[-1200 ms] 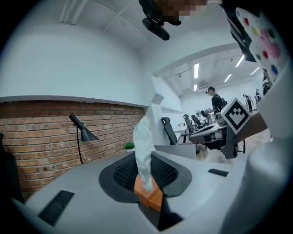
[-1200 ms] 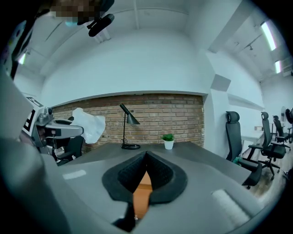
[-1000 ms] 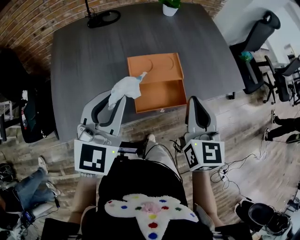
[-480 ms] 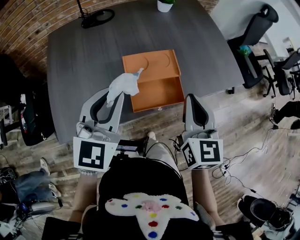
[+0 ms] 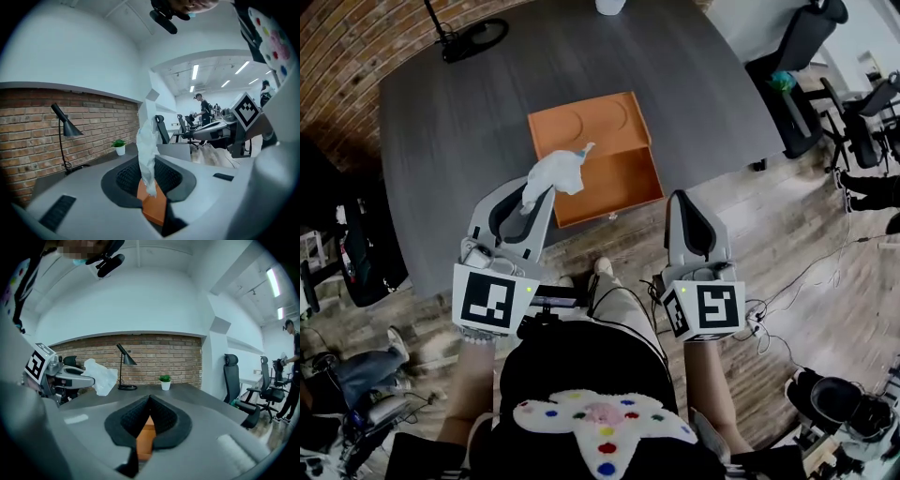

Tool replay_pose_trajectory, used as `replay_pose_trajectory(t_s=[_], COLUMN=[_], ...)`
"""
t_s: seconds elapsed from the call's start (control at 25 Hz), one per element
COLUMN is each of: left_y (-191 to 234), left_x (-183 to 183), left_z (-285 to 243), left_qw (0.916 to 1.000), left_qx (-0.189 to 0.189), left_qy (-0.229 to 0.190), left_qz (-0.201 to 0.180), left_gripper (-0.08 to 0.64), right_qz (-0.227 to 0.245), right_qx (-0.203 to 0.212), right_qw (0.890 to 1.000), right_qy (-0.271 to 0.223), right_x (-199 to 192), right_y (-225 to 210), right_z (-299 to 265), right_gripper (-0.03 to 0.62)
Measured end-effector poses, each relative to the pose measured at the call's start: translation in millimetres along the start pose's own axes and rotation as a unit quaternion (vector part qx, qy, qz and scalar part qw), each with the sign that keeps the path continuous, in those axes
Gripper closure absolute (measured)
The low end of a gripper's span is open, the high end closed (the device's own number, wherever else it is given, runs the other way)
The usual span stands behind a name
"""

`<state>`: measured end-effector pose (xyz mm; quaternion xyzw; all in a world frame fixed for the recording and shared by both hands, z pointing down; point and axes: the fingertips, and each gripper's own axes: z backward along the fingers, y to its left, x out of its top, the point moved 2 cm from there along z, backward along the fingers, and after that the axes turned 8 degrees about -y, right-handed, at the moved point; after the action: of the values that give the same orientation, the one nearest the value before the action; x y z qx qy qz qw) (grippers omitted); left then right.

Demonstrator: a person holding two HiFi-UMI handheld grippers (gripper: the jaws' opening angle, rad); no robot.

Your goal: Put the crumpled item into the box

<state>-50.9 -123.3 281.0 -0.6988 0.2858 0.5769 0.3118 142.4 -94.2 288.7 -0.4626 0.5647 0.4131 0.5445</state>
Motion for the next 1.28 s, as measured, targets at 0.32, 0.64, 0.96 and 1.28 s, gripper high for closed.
replay_pose_trajectory(t_s=[0.32,0.64,0.96,1.28], left_y=[-13.9,-30.7,-49.6,-64.7], left_x=[-32.1,-65.5,-109.7,-151.8], left_z=[-39.8,-76.5,-108.6,-133.7], left_qw=[0.997,0.9905,0.979,0.9592], left_qx=[-0.066,-0.114,-0.149,-0.17], left_qy=[0.039,0.077,0.134,0.221], left_qz=[-0.004,0.012,0.039,0.047], left_gripper=[0.491,0.491,0.491,0.491], right_qz=[-0.01,-0.018,-0.02,-0.035], right_qx=[-0.035,-0.047,-0.043,-0.058], right_qw=[0.999,0.998,0.998,0.996], right_qy=[0.02,0.038,0.049,0.063], right_x=[-14.0,-29.2,-43.0,-58.5], right_y=[-16.4,-26.9,-34.6,-48.4], right_z=[13.4,19.0,21.5,25.7], right_gripper=[0.583,0.583,0.583,0.583])
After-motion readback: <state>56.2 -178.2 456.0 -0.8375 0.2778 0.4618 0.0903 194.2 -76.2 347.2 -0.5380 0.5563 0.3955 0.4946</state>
